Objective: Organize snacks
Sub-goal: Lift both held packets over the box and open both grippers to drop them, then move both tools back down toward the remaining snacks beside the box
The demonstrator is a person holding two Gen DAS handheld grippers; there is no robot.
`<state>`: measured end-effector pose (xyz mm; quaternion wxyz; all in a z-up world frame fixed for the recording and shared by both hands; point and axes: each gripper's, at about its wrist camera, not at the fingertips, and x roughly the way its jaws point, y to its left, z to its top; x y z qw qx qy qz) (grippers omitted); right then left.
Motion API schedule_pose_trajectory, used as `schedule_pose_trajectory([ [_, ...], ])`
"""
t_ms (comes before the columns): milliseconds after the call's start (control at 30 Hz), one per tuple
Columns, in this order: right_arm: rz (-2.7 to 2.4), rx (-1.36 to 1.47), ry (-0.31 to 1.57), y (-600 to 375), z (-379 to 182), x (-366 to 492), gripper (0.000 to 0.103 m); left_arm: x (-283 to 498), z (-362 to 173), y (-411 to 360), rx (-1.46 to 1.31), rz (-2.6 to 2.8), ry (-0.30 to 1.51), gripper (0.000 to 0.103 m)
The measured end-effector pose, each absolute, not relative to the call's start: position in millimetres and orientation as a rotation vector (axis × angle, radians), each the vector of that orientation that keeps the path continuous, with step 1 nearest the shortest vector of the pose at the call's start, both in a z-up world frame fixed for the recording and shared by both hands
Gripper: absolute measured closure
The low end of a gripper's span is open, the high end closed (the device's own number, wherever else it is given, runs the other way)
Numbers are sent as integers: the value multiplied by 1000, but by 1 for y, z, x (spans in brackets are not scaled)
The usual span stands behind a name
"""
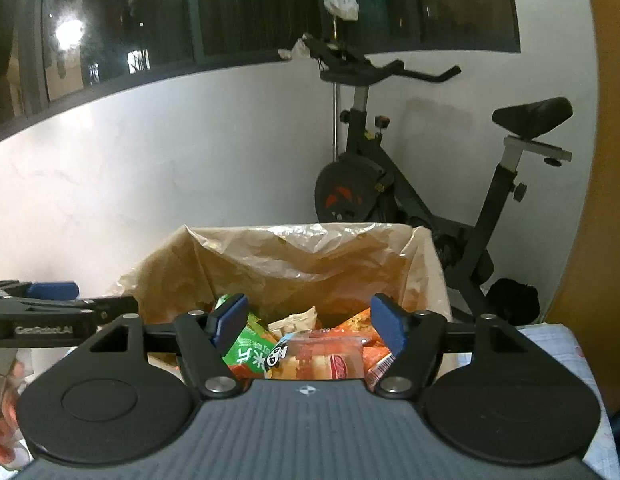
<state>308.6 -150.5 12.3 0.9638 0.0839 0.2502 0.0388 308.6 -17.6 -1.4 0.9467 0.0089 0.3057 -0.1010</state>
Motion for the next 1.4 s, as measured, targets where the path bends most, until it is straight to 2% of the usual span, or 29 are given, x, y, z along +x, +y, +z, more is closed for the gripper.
schedule_pose_trajectory([
  [333, 94, 167, 458, -155, 9, 248, 28, 253, -13, -6, 21, -221, 526, 10],
  [900, -23, 207, 622, -170, -95, 177, 28, 217, -81, -45, 45, -284, 646, 10],
  [1400, -76, 251, 670, -210, -145, 147, 33, 207, -139, -114, 124, -462, 774, 14],
])
